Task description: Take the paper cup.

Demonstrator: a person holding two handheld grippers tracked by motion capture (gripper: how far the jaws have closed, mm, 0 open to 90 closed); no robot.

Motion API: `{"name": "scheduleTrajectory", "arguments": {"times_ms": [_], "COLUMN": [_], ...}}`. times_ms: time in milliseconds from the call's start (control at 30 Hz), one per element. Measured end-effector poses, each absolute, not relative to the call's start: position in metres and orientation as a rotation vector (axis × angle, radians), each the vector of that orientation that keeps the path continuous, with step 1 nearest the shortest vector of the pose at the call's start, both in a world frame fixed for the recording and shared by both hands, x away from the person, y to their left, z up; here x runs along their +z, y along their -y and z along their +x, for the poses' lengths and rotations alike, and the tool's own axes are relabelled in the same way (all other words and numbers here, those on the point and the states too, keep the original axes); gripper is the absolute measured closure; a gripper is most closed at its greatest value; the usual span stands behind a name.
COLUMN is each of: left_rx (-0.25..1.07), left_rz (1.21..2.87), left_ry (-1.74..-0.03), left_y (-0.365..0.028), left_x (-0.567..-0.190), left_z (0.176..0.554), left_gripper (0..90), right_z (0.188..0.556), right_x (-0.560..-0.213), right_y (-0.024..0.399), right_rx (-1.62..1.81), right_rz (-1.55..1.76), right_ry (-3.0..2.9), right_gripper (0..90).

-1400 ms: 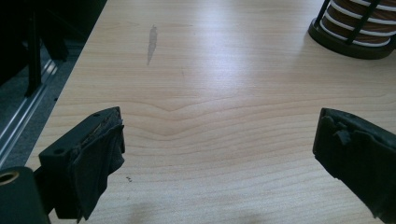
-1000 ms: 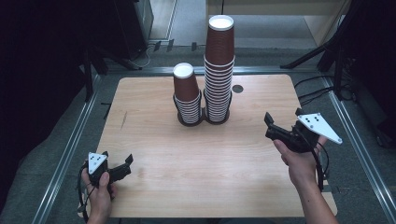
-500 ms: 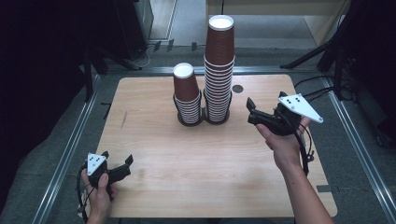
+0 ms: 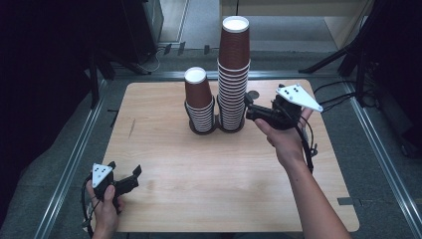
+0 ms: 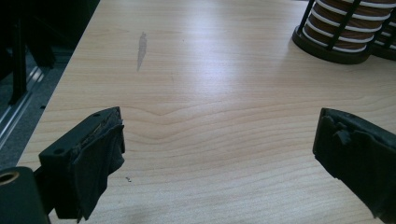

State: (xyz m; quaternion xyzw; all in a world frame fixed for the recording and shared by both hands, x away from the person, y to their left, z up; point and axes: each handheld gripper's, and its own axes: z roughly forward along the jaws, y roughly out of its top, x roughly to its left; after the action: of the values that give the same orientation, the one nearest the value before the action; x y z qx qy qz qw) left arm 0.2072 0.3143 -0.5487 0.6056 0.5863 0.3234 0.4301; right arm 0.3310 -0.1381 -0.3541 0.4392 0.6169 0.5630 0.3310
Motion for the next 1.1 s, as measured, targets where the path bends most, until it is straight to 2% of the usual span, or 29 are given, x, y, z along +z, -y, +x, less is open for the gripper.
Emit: {"name": "scheduleTrajectory", "arguments": {"times_ms": [800, 1100], "left_rx": [0.797, 0.793], "left_rz": [1.506, 1.507], "left_ry": [-1.461, -1.458], "left_y": [-0.315, -0.315], "left_x": [-0.549, -0.549], "left_z": [0.207, 0.206], "left_gripper": [2.3, 2.3], "right_z": [0.371, 0.396], "right_x": [-0.326, -0.316], "right_y": [0.088, 0.073], "right_rx": [1.437, 1.428], "right_rz": [1.118, 1.160], "right_ry": [-1.643, -1.636], "right_gripper": [0.0, 0.0]}}
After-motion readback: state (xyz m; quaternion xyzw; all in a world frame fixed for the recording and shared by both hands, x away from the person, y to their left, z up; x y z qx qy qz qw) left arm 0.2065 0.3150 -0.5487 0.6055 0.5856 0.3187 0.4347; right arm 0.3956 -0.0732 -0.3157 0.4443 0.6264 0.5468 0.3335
